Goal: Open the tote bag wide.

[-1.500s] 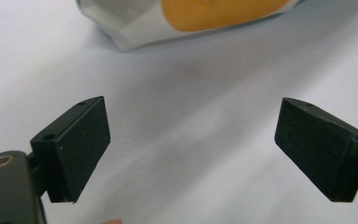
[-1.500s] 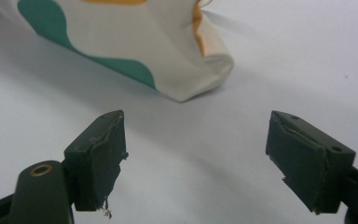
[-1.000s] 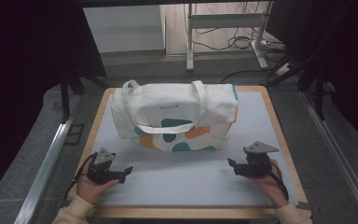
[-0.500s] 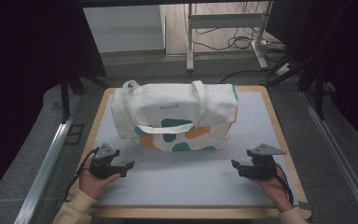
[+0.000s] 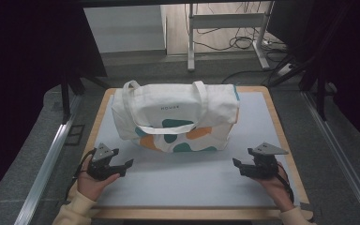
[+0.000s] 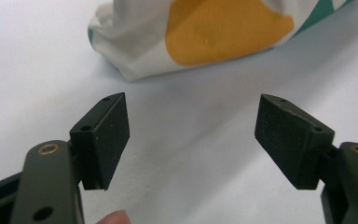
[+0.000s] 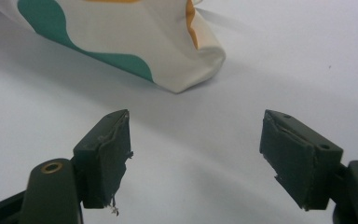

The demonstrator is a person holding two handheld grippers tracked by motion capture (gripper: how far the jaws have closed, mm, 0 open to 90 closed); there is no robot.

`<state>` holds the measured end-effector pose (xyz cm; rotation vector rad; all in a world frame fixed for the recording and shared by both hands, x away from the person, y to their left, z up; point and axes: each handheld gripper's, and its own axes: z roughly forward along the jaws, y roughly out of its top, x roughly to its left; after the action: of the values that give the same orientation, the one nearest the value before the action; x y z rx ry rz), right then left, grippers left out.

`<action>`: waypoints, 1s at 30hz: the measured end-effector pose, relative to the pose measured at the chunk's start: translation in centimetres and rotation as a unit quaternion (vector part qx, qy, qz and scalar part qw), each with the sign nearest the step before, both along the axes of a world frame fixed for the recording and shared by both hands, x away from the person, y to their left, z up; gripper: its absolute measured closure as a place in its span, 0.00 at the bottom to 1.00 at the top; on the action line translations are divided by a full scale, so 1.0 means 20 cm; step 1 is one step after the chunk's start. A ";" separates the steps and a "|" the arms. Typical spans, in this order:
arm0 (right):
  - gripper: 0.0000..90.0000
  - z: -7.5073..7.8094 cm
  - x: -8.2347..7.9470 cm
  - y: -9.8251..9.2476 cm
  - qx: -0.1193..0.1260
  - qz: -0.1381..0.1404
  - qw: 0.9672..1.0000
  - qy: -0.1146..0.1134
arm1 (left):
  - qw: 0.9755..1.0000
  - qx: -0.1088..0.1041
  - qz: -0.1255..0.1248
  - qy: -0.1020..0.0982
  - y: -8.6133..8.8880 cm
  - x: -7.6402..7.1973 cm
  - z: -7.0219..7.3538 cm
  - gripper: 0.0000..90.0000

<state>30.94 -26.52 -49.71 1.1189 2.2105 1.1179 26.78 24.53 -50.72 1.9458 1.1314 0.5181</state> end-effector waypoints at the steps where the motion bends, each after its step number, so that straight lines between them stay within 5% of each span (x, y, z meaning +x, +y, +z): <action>1: 0.27 0.00 0.00 0.00 0.000 0.000 1.000 0.000 | 1.000 0.000 0.000 0.000 0.00 0.00 0.00 0.30; 7: 0.28 0.02 0.00 0.00 0.005 0.002 1.000 -0.002 | 1.000 -0.009 0.007 -0.014 0.01 0.00 0.07 0.29; 18: 0.32 0.21 0.05 0.05 0.022 0.007 0.999 -0.034 | 0.999 -0.031 0.004 -0.026 0.03 0.03 0.22 0.30; 30: 0.34 0.34 0.12 0.11 0.029 0.013 0.999 -0.044 | 0.998 -0.038 0.013 -0.043 0.06 0.10 0.36 0.33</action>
<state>33.32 -24.38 -42.86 1.0480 2.1429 1.2262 28.84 25.66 -43.57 1.8291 1.1085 0.5598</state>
